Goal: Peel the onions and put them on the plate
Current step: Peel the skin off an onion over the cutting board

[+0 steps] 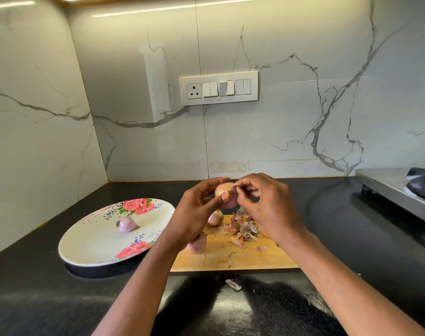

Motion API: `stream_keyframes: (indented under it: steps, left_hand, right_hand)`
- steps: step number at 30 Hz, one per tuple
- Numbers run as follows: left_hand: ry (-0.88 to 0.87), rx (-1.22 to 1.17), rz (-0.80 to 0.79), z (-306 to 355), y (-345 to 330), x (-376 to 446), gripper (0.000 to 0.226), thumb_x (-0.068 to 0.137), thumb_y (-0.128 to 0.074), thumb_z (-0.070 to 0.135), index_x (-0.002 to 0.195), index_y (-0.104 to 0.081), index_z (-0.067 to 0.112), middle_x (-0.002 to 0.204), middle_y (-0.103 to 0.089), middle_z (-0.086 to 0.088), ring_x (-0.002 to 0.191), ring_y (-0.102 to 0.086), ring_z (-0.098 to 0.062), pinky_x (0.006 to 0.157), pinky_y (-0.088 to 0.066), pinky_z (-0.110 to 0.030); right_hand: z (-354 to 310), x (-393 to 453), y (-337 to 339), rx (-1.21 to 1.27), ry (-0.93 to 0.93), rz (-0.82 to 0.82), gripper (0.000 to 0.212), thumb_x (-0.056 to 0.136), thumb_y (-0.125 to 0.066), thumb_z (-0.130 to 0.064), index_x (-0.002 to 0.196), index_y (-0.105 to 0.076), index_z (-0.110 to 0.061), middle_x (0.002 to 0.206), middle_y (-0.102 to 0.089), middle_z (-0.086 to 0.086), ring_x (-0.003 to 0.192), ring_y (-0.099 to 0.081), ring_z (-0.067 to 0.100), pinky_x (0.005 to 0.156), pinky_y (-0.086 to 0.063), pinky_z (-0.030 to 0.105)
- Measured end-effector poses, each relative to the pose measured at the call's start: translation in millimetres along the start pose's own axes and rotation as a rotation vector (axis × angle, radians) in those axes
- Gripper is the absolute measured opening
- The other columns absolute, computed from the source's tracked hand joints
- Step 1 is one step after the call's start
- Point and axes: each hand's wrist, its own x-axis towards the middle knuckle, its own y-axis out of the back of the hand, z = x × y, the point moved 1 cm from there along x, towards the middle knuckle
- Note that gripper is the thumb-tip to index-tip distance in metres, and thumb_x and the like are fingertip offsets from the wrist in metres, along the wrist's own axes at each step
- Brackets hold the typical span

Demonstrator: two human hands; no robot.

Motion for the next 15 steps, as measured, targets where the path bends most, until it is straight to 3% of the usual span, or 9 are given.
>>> stream_keyframes:
  steps: [5,9,15]
  left_hand:
    - [0.003,-0.005,0.008,1.9,1.6,0.2,0.039,0.095,-0.066,0.022,0.134,-0.062,0.028,0.127,-0.068,0.010,0.117,-0.064,-0.003,0.091,-0.054,-0.017]
    - [0.010,-0.038,0.000,4.7,2.2,-1.0,0.043,0.089,-0.067,0.029,0.132,-0.063,0.030,0.127,-0.068,0.009,0.115,-0.065,-0.002,0.086,-0.053,-0.015]
    - [0.002,-0.033,0.005,8.8,3.3,-2.5,0.045,0.085,-0.071,0.032,0.129,-0.065,0.032,0.127,-0.068,0.012,0.108,-0.069,-0.007,0.087,-0.056,-0.020]
  right_hand:
    - [1.3,0.1,10.0,0.242,-0.178,-0.077,0.016,0.090,-0.075,-0.016,0.106,-0.078,-0.017,0.099,-0.076,-0.013,0.093,-0.070,-0.002,0.082,-0.055,0.014]
    - [1.2,0.3,9.5,0.279,-0.165,-0.118,0.024,0.085,-0.080,-0.014,0.108,-0.077,-0.018,0.105,-0.074,-0.007,0.096,-0.071,0.003,0.084,-0.060,0.023]
    - [1.5,0.4,7.9,0.217,-0.087,-0.035,0.013,0.083,-0.080,-0.014,0.096,-0.079,-0.012,0.094,-0.073,-0.008,0.089,-0.071,0.008,0.077,-0.061,0.031]
